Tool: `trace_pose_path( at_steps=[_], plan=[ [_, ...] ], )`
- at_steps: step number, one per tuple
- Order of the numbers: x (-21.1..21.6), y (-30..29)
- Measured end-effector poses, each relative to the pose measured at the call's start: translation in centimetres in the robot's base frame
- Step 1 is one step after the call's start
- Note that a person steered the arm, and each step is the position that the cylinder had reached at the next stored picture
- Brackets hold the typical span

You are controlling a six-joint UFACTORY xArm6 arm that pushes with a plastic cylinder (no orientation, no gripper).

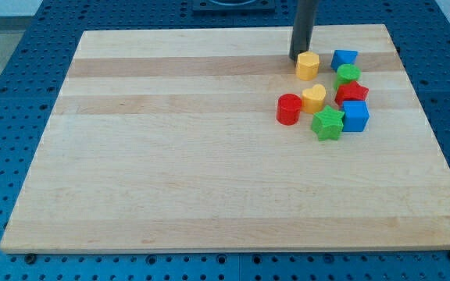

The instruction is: Push the blue triangle towards the yellow hexagon

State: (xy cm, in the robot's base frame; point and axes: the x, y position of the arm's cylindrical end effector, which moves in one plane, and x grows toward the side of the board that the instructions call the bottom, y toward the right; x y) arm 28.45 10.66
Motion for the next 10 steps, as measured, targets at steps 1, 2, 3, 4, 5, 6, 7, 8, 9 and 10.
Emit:
trace_pose_path(
  at_steps=[1,2,3,4,5,6,7,8,9,10],
  plan=[
    [3.1,-0.7],
    [3.7,-0.8],
    [3.6,-0.8],
    [-1.8,-0.8],
    [-4.1,1.5],
    [-4.2,8.7],
    [-3.7,12.2],
    [-2.4,12.2],
    [0.8,11.7],
    [1.0,11.4]
  ],
)
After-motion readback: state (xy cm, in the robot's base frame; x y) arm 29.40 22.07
